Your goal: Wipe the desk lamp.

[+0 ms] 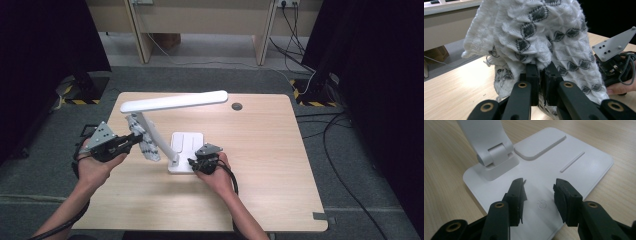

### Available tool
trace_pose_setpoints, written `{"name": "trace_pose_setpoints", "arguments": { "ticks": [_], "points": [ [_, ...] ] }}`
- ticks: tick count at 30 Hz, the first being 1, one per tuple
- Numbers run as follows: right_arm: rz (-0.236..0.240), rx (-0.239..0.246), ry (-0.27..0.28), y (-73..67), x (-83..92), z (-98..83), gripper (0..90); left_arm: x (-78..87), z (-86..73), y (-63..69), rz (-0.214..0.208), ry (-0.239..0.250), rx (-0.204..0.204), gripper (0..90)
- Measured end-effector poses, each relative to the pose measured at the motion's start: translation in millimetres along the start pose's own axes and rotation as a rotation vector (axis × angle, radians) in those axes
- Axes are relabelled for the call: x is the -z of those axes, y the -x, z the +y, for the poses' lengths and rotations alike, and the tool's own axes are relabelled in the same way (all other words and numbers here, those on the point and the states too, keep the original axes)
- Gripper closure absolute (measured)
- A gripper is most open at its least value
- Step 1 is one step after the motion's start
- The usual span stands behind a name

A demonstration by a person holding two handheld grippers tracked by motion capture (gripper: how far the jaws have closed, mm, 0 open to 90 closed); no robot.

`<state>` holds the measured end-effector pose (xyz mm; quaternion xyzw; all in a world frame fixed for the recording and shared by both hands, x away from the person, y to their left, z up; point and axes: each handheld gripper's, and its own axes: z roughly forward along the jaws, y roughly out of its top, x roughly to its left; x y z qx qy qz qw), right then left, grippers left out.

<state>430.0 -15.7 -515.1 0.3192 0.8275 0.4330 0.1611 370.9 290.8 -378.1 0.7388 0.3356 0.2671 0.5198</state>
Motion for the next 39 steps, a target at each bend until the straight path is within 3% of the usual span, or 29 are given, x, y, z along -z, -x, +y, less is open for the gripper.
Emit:
{"name": "trace_pose_setpoints", "arguments": {
  "ticks": [39],
  "points": [
    [-0.003, 0.003, 0.003, -0.3, -0.2, -0.1, 59.6, -12.4, -18.4, 4.0, -0.018, -0.025, 0.012, 84.0]
  ]
}}
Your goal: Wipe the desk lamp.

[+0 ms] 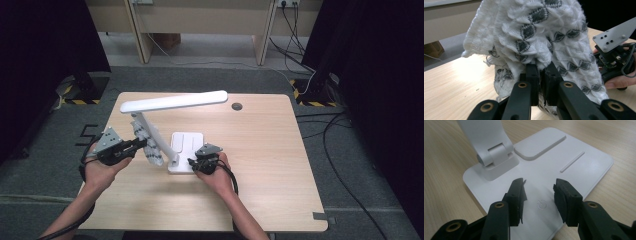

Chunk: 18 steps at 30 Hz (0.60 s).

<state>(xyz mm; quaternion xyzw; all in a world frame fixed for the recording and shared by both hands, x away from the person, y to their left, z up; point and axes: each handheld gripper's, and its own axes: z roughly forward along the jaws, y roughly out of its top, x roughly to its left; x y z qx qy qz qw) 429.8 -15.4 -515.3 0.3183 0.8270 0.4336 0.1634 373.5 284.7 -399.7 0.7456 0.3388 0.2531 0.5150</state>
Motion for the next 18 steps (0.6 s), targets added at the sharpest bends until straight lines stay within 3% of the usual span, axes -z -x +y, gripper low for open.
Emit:
{"name": "trace_pose_setpoints", "arguments": {
  "ticks": [18],
  "points": [
    [0.000, 0.000, -0.001, 0.1, -0.1, 0.0, 59.6, -6.6, -8.3, 2.2, -0.007, -0.009, 0.004, 84.1]
  ]
}}
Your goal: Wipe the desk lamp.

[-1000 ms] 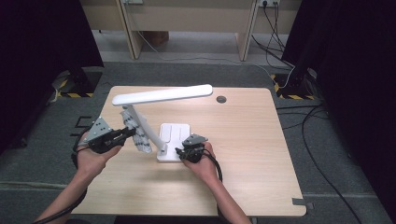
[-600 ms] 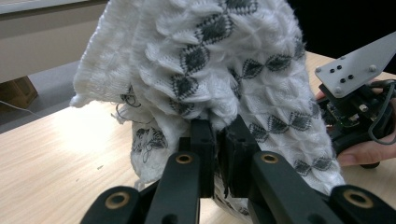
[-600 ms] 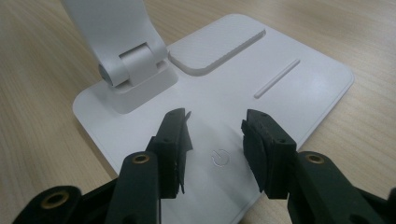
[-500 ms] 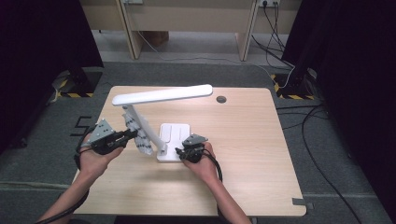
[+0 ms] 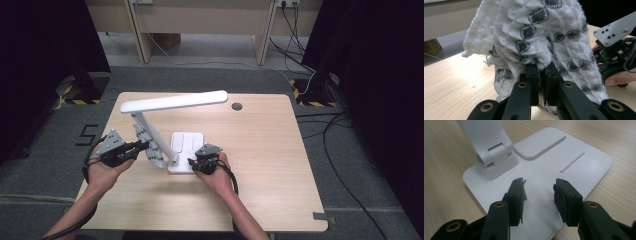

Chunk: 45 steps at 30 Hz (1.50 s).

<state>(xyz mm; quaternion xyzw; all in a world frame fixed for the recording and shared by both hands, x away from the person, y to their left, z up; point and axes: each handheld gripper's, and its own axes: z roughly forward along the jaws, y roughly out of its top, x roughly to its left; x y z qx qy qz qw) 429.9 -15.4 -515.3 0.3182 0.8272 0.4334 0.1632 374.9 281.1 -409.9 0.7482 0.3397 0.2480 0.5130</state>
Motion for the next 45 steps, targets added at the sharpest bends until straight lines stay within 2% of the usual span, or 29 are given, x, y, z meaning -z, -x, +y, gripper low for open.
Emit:
{"name": "trace_pose_setpoints", "arguments": {
  "ticks": [45],
  "points": [
    [-0.001, 0.004, 0.001, -0.2, 0.0, 0.1, 59.6, -16.9, -21.8, 6.1, -0.019, -0.049, 0.013, 84.1]
  ]
}}
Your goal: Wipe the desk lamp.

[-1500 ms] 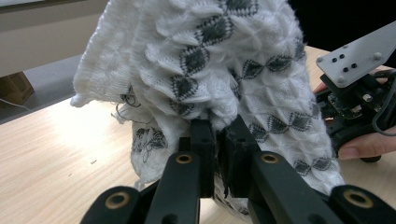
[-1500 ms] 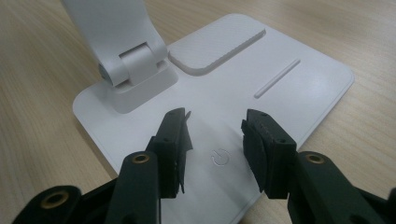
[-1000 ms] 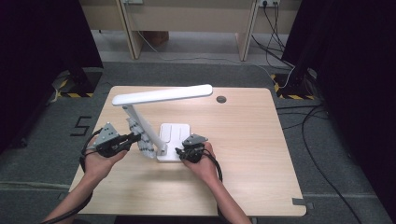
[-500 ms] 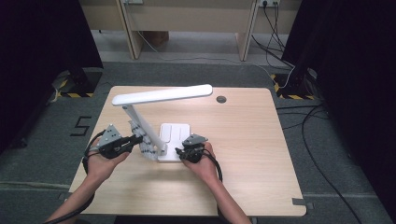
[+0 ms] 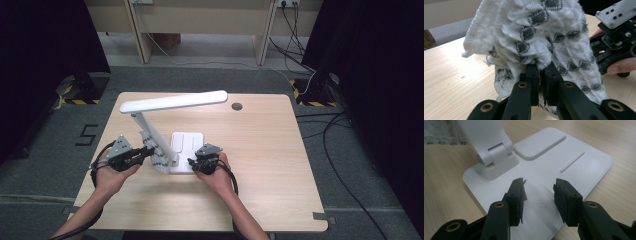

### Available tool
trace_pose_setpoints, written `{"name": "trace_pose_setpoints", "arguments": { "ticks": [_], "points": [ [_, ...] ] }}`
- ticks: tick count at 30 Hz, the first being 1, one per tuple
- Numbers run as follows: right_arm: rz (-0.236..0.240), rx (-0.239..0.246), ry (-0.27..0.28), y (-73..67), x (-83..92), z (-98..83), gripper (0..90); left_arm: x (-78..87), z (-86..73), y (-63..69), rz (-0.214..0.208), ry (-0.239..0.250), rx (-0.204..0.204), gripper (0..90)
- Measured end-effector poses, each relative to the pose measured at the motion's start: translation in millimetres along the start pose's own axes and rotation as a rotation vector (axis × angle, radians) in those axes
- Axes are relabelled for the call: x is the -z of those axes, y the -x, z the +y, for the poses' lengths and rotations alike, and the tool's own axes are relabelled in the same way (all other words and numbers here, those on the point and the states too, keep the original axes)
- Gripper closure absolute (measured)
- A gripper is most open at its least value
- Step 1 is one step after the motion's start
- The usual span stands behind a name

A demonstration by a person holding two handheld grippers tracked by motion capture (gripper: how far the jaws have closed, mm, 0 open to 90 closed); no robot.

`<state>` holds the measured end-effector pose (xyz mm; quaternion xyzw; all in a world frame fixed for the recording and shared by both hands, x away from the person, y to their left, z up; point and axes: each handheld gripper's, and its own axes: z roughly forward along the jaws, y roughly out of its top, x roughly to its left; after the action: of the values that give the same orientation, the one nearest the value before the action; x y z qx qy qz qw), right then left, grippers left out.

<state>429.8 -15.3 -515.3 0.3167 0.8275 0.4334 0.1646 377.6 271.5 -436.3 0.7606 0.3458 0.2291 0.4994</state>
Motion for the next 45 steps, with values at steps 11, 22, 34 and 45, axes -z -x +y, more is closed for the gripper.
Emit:
{"name": "trace_pose_setpoints", "arguments": {
  "ticks": [11, 22, 34, 45],
  "points": [
    [-0.001, 0.001, 0.000, -0.1, 0.0, 0.0, 59.6, -5.5, -6.2, 2.0, -0.008, -0.022, 0.003, 84.1],
    [-0.002, 0.001, 0.001, -0.2, 0.0, 0.0, 59.6, -9.9, -11.6, 3.0, -0.013, -0.034, 0.010, 84.1],
    [-0.003, 0.001, 0.000, -0.5, 0.1, 0.0, 59.6, -14.5, -16.5, 4.2, -0.016, -0.049, 0.009, 84.1],
    [-0.002, -0.001, 0.000, -0.5, 0.1, 0.0, 59.6, -17.5, -19.8, 5.2, -0.017, -0.063, 0.007, 84.1]
  ]
}}
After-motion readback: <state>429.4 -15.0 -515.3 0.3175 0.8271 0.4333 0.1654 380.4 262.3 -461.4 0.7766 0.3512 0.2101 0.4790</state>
